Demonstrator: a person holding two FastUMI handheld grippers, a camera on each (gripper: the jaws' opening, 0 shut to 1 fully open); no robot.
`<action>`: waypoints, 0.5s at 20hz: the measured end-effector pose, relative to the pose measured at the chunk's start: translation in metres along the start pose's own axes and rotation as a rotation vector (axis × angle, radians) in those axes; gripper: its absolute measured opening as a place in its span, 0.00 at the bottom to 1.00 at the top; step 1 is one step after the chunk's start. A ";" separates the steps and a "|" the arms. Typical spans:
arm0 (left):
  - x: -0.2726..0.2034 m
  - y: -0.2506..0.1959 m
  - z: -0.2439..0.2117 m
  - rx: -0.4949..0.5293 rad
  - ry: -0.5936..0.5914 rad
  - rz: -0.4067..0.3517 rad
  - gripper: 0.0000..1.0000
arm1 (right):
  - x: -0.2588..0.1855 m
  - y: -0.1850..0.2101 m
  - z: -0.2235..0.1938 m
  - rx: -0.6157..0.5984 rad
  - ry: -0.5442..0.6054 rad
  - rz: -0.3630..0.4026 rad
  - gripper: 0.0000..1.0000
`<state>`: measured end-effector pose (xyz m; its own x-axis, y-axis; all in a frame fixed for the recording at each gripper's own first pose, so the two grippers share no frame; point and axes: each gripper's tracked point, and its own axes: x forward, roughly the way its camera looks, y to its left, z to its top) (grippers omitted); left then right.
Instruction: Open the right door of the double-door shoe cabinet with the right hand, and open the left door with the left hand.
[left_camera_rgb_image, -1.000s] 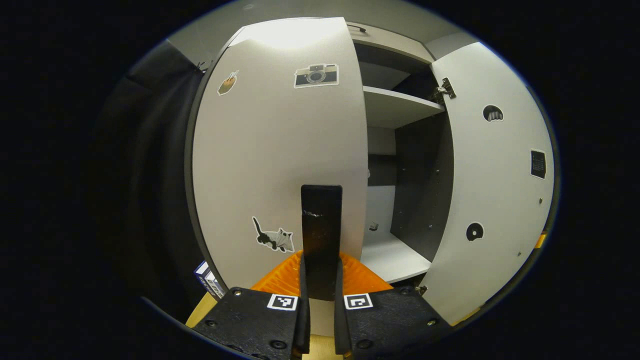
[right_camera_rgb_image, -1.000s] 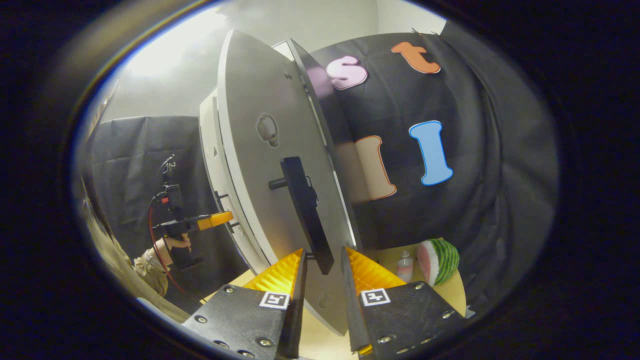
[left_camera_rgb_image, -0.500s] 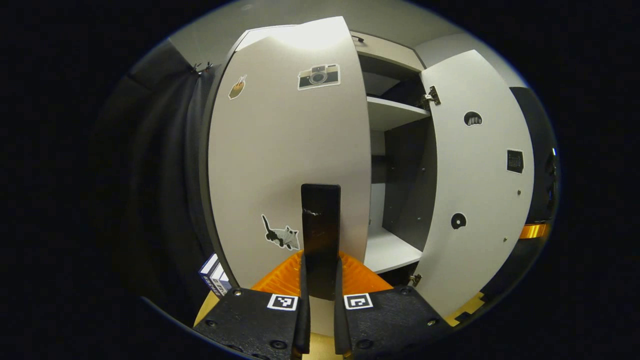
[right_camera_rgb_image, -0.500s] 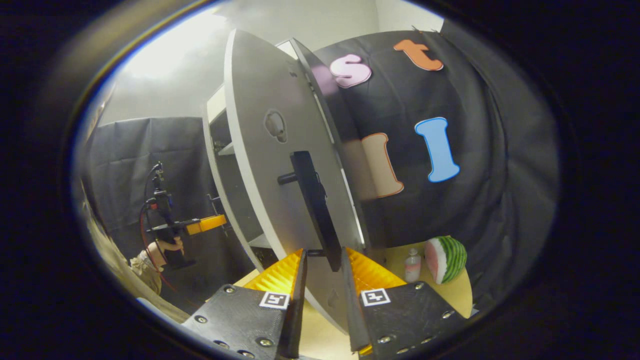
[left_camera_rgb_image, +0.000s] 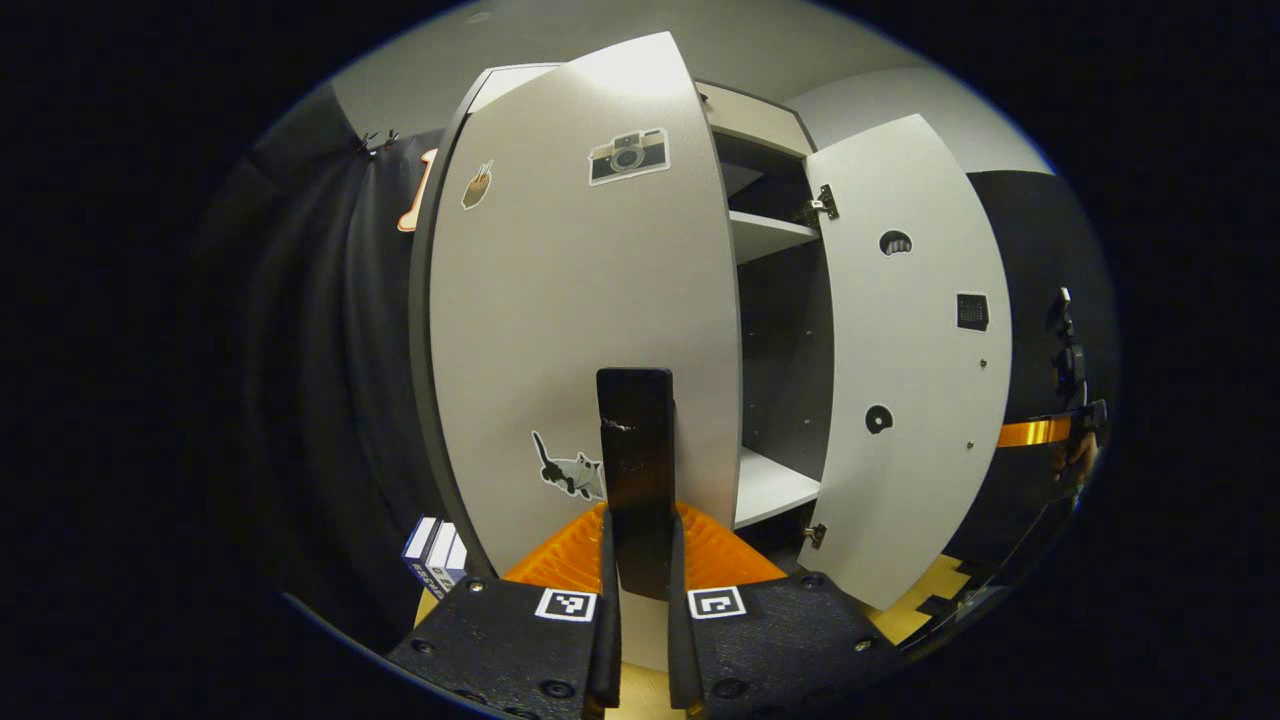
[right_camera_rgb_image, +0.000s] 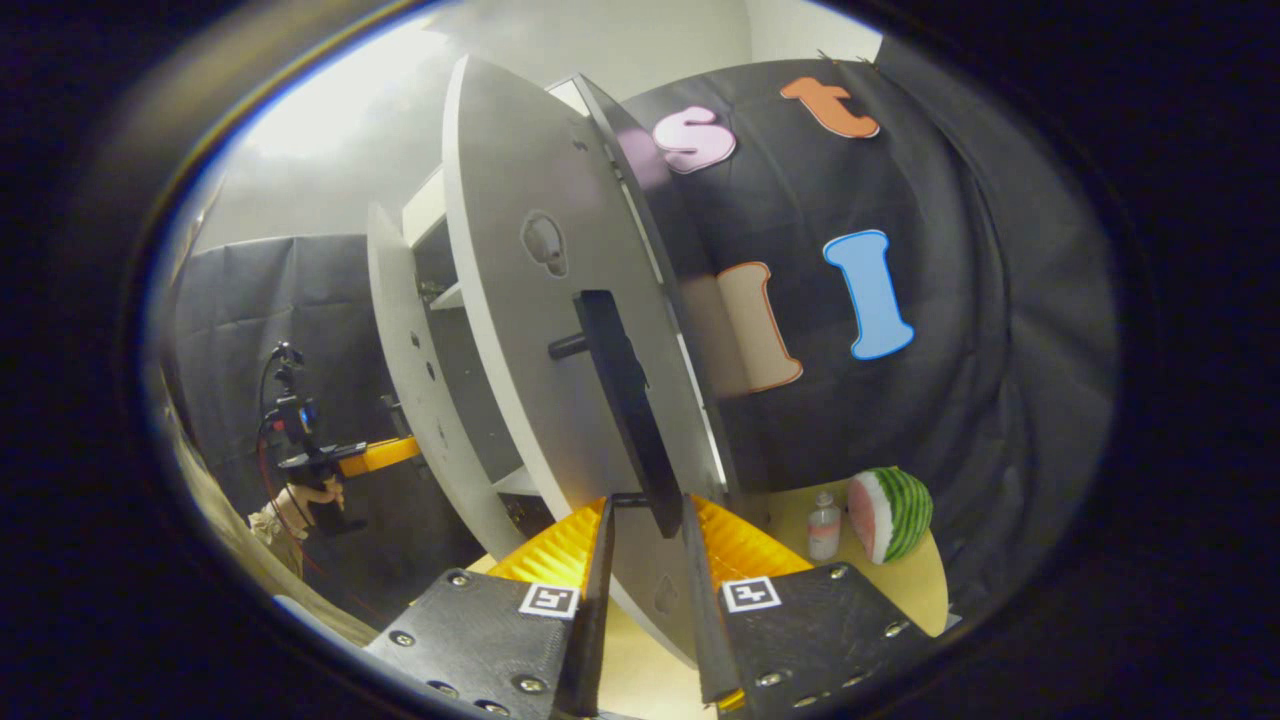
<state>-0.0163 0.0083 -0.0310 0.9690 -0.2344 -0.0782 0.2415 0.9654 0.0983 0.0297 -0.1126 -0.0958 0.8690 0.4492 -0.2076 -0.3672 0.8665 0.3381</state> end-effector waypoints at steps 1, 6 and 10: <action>-0.003 0.002 0.000 0.000 -0.001 -0.013 0.19 | 0.000 0.000 -0.001 0.002 0.000 -0.003 0.31; -0.016 0.009 0.000 0.008 -0.010 -0.072 0.19 | 0.001 0.000 -0.006 0.012 0.002 -0.022 0.30; -0.030 0.020 -0.001 0.005 -0.018 -0.097 0.19 | 0.000 -0.001 -0.008 0.014 0.003 -0.036 0.30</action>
<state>-0.0408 0.0347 -0.0281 0.9419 -0.3286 -0.0702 0.3343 0.9375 0.0966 0.0271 -0.1120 -0.1029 0.8806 0.4186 -0.2221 -0.3313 0.8790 0.3430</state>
